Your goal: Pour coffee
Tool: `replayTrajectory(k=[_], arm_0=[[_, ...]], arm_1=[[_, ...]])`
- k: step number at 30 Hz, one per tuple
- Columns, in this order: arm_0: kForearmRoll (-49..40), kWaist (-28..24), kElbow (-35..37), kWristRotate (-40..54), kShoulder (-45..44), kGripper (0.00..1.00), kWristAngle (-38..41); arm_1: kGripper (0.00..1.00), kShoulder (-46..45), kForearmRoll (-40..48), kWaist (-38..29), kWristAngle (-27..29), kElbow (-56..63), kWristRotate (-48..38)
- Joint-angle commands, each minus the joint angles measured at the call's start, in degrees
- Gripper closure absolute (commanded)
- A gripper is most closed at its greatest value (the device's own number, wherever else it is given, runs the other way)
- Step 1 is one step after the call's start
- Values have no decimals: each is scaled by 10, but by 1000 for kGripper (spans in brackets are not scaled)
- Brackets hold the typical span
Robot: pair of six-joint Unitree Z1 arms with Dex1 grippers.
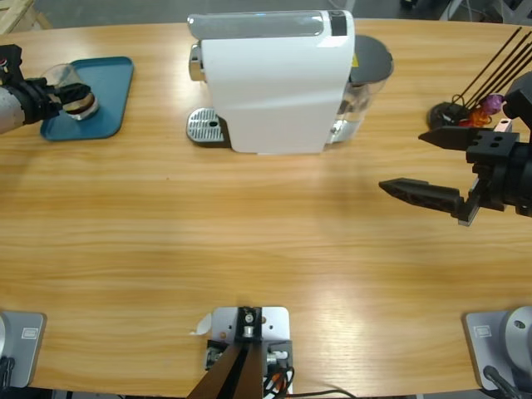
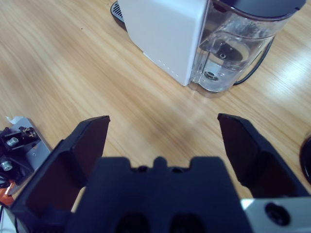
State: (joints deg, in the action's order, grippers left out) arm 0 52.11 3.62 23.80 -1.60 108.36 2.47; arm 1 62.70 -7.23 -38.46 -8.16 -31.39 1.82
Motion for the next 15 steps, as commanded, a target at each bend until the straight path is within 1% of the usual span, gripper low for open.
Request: replayTrajectory(k=[1,2,3,6,11,15], arm_0=[[11,-8,17,-11,49,376,30],[11,-8,17,-11,51,274,33],[11,-8,17,-11,51,196,34],[10,-8,15,-10,51,22,39],[7,-8,1,-10,34,9,40],[-3,-7,-22,-6,-18,9,39]], arm_1=[[0,9,6,-6,6,13,-3],[0,9,6,-6,6,12,-3],[0,9,6,-6,6,12,-2],[0,8,6,-6,5,12,-3],[0,7,6,-6,5,13,-3],[0,7,6,-6,5,13,-3]])
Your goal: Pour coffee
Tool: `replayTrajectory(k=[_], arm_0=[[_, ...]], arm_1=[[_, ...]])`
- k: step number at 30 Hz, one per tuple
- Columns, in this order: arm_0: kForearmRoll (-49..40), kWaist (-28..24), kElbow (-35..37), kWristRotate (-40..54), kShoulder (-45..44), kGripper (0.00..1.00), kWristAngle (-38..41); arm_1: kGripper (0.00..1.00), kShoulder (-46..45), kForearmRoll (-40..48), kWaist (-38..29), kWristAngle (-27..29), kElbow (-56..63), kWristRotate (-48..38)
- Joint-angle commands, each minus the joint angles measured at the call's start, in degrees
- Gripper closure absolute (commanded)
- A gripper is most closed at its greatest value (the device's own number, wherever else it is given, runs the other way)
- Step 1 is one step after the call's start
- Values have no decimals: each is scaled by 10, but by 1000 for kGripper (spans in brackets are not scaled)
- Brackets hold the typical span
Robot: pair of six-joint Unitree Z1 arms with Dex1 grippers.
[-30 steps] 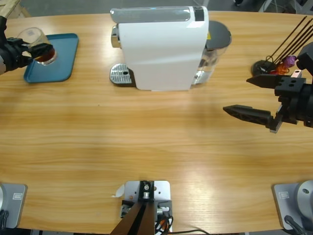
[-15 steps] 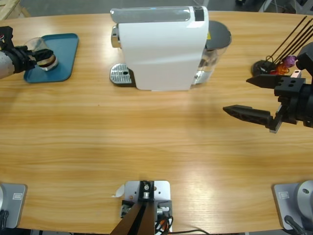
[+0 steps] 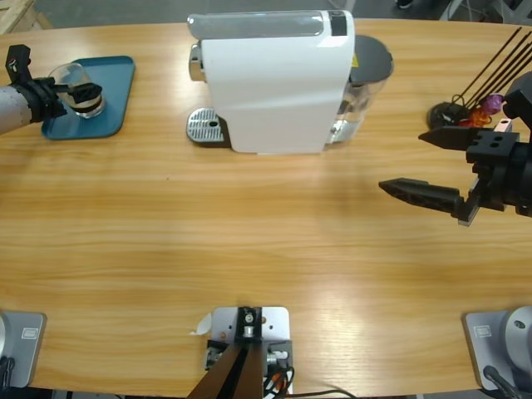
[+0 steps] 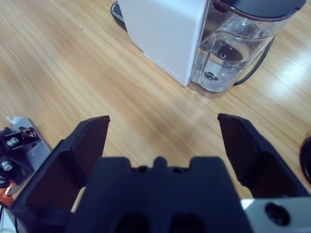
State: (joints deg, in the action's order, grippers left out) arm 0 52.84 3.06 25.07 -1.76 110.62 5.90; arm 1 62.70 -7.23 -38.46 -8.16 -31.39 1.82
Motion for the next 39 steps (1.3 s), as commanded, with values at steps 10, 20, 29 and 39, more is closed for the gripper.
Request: replayTrajectory(k=[10,20,29,39], arm_0=[[-480,50,107,32,-417,9,4],[-662,280,71,59,-536,186,163],[-616,329,76,74,-418,184,173],[-623,329,84,76,-416,87,85]], arm_1=[[0,-2,8,-6,2,15,-3],[12,18,9,-6,-18,13,9],[0,32,3,-6,-40,12,34],[0,45,3,-6,-36,10,34]])
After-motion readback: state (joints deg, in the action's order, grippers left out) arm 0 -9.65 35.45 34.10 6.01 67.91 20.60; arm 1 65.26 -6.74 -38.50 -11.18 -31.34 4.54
